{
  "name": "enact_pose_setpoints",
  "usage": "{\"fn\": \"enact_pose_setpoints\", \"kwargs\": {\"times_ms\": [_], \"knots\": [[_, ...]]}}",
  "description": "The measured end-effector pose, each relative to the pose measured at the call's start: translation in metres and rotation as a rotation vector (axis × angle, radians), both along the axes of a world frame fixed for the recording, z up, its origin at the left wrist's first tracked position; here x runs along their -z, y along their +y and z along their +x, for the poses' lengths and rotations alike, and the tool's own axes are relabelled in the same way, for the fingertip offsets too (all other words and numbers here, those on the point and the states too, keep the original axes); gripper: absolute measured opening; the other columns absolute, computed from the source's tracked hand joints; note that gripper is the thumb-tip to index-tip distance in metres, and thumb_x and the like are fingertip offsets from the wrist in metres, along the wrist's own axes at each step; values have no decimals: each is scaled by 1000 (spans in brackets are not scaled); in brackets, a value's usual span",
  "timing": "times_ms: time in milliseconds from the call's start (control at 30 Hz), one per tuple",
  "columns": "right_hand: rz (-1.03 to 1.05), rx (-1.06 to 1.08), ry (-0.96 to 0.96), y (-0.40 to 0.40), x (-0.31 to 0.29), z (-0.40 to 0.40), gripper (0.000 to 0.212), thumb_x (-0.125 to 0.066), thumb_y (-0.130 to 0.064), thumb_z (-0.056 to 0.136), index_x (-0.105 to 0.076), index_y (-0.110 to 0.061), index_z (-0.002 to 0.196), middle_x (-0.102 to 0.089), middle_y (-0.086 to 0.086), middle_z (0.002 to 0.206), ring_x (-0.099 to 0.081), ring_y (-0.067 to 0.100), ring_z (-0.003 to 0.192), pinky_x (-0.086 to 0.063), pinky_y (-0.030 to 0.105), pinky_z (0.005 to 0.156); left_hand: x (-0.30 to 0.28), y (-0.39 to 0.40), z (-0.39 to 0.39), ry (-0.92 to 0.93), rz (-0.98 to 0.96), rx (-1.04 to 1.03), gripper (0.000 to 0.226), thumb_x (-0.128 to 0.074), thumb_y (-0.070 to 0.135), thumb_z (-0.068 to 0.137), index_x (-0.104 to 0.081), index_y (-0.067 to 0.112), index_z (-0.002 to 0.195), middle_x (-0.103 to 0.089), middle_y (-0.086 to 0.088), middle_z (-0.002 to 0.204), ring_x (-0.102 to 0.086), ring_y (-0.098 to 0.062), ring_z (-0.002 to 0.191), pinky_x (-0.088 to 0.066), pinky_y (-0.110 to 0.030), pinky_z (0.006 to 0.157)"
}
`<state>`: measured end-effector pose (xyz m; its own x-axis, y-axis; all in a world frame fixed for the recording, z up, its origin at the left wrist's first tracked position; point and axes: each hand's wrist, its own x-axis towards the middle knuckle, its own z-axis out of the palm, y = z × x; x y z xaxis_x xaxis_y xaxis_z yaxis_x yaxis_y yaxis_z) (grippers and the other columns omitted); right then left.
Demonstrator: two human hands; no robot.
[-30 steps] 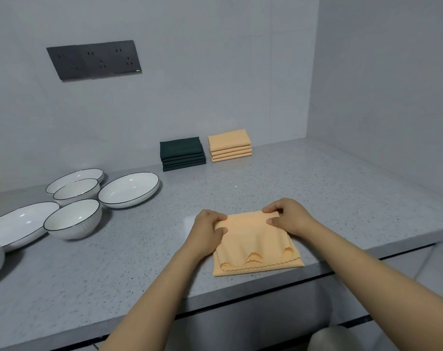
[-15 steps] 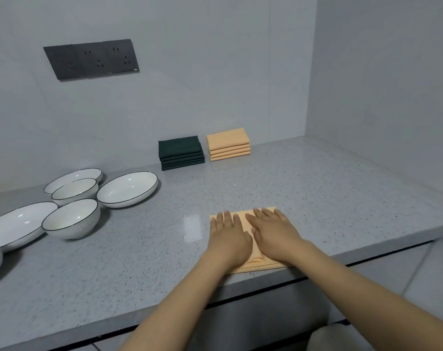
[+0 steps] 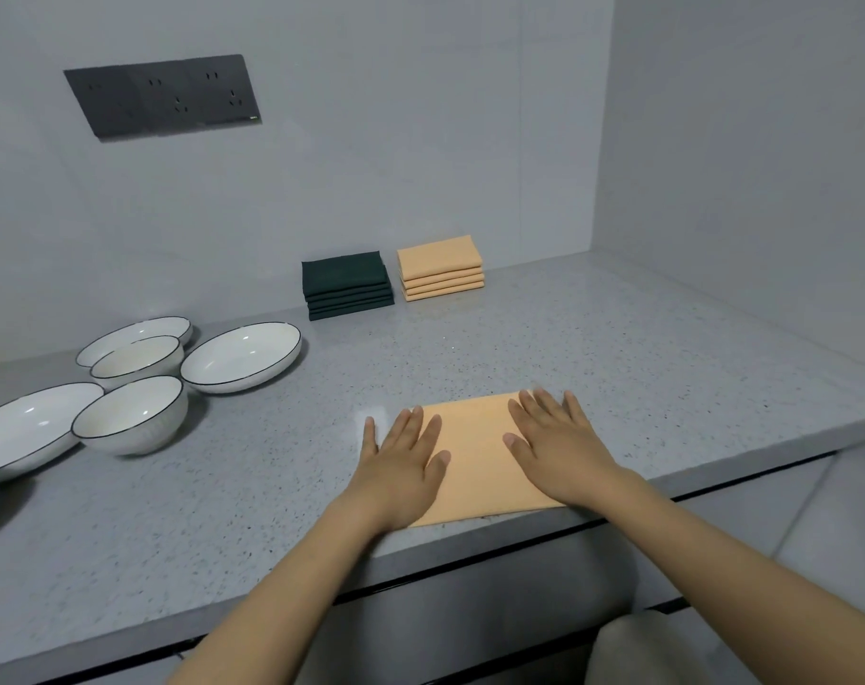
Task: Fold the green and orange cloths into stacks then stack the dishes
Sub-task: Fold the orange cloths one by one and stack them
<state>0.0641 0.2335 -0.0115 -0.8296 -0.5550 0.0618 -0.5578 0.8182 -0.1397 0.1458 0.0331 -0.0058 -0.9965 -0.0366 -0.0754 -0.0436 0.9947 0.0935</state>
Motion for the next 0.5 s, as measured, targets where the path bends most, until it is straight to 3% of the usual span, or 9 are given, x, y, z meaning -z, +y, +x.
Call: {"fn": "enact_pose_setpoints", "kwargs": {"times_ms": [67, 133, 234, 334, 501], "knots": [[-196, -118, 176, 6, 0, 8, 59, -18, -50, 94, -46, -23, 138, -37, -1, 150, -18, 24, 143, 9, 35, 114, -5, 0, 6, 102, -5, 77, 53, -17, 38, 103, -16, 20, 152, -2, -2, 161, 9, -11, 147, 23, -40, 113], [-434, -252, 173, 12, -5, 19, 49, -34, -55, 86, -67, -32, 113, -63, -14, 120, -45, 15, 121, -13, 23, 105, -11, 4, 15, 212, 107, 185, 46, -27, 35, 103, -35, 22, 146, -21, 0, 157, -7, -8, 146, 18, -29, 115], [-479, -394, -29, 19, -10, 31, 45, -47, -63, 80, -71, -36, 106, -67, -23, 102, -50, -1, 100, -34, 17, 91, -15, 12, 31, 200, 247, 306, 43, -34, 36, 102, -42, 26, 142, -29, 6, 154, -16, 0, 142, 7, -14, 114], [-441, -424, -79, 25, -7, 32, 49, -50, -67, 74, -71, -36, 105, -68, -22, 107, -52, -4, 99, -36, 10, 87, -12, 14, 42, 150, 242, 330, 43, -35, 39, 101, -38, 32, 144, -25, 12, 155, -15, 3, 142, 4, -3, 107], [-414, -419, 32, 26, -3, 35, 41, -50, -61, 79, -74, -35, 100, -70, -19, 103, -57, 1, 93, -47, 19, 79, -13, 12, 43, 110, 245, 331, 42, -39, 44, 99, -43, 36, 140, -27, 11, 154, -17, 2, 142, -3, -6, 109]]}}
